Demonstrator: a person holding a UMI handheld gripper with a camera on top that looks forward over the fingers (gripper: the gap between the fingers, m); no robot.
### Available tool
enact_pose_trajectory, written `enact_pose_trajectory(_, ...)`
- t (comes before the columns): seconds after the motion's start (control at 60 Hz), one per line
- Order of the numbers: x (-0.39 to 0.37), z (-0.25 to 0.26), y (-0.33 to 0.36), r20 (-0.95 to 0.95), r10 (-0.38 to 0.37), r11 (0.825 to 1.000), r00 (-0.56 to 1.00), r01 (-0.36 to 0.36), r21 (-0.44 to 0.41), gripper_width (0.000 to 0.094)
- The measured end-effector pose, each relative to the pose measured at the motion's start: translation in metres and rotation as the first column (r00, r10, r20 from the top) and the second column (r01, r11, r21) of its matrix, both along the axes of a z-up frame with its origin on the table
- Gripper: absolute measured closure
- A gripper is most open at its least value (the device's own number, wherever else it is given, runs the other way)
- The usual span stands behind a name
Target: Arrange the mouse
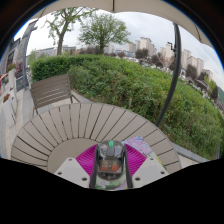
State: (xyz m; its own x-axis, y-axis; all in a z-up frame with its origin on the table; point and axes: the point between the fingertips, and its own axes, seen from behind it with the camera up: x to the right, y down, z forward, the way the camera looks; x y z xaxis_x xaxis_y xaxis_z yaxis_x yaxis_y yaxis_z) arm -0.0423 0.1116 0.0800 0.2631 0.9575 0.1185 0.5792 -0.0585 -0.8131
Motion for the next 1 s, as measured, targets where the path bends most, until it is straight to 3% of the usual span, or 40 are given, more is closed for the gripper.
enact_pose_trajectory(0.167,0.014,-0.068,0.059,0.058,-0.050,0.989,0.997,0.058,-0.138,0.0497)
enact_pose_trajectory(0.283,0.025,-0.097,0.073,0.099,-0.040,0.987,0.994,0.054,-0.152,0.0427)
enact_pose_trajectory(0.333,0.026,-0.094,0.069,0.081,-0.029,0.985,0.996,0.043,-0.170,0.0340)
enact_pose_trajectory(0.383,0.034,-0.089,0.071,0.097,-0.041,0.984,0.994,0.058,-0.169,0.0092)
enact_pose_trajectory(0.4,0.037,-0.085,0.073,0.103,-0.049,0.984,0.994,0.065,-0.166,0.0084)
enact_pose_trajectory(0.433,0.043,-0.074,0.074,0.106,-0.056,0.986,0.993,0.072,-0.153,0.0115)
enact_pose_trajectory(0.5,0.063,-0.043,0.071,0.102,-0.054,0.987,0.993,0.068,-0.142,0.0086)
enact_pose_trajectory(0.65,0.141,0.036,0.031,0.130,-0.016,0.976,0.991,0.044,-0.213,0.0086)
enact_pose_trajectory(0.767,0.205,0.084,0.021,0.157,-0.039,0.985,0.987,0.064,-0.159,0.0085)
enact_pose_trajectory(0.85,0.234,0.107,0.007,0.137,-0.026,0.988,0.990,0.046,-0.145,0.0086)
enact_pose_trajectory(1.0,0.272,0.118,-0.015,0.138,-0.017,0.972,0.990,0.049,-0.231,0.0084)
